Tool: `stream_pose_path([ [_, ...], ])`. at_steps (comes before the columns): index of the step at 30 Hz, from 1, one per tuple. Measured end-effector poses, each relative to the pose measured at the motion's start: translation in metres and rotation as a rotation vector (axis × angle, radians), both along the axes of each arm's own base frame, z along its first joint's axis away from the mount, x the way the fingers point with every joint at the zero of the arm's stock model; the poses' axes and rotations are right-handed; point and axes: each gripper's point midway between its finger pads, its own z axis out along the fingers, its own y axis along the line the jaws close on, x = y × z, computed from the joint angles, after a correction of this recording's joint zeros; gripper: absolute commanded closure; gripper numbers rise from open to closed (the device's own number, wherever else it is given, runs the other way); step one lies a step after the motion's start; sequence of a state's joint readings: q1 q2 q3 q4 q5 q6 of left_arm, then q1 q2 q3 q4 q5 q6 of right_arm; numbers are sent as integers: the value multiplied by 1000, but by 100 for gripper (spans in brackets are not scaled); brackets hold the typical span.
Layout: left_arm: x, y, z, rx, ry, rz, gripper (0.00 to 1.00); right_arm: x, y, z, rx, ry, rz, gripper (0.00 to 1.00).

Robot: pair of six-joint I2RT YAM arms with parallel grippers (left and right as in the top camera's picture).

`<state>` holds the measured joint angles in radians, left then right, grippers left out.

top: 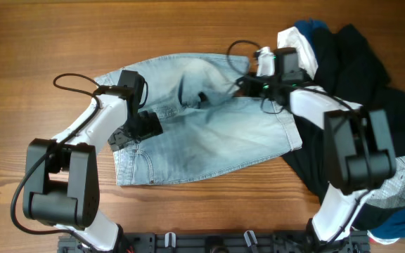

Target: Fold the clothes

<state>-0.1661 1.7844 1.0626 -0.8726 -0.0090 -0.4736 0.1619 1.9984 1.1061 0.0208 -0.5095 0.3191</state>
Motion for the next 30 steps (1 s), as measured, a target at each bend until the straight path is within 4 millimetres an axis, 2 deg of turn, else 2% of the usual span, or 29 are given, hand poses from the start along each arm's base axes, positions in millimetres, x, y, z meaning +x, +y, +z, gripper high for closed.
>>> stream_pose_path([
  [1,2,0,0,-1,-8,0,0,8,-19,13,-19,-7,-54,95],
  [2,4,-1,0,-4,-18,0,0,20,-38,35,-51,-40,-117,73],
  [4,7,-2,0,-9,-30,0,0,33,-54,68,-97,-103,-169,17],
  [5,9,-2,0,-11,-35,0,0,41,-61,90,-130,-147,-195,6],
  [6,9,-3,0,-13,-37,0,0,46,-65,109,-161,-187,-212,0],
  [7,9,-3,0,-13,-37,0,0,47,-68,119,-185,-203,-220,1],
  [8,9,-3,0,-13,-38,0,0,42,-71,118,-210,-186,-216,0],
  [11,9,-3,0,-13,-38,0,0,10,-80,85,-296,-15,-200,0],
  [14,12,-3,0,-15,-47,0,0,-22,-92,62,-365,142,-204,0],
  [15,13,-3,0,-16,-53,0,6,-36,-98,54,-399,210,-213,1],
  [18,17,-4,0,-19,-70,6,38,-59,-109,44,-459,311,-235,0],
  [22,27,-6,-2,-26,-115,2,52,-81,-117,38,-508,400,-238,0],
  [25,28,-6,-9,-30,-141,-1,62,-92,-121,57,-515,394,-252,0],
  [28,28,-5,-12,-31,-177,-1,82,-98,-121,93,-495,316,-274,1],
  [30,26,1,-13,-15,-190,4,83,-103,-122,109,-487,285,-281,0],
])
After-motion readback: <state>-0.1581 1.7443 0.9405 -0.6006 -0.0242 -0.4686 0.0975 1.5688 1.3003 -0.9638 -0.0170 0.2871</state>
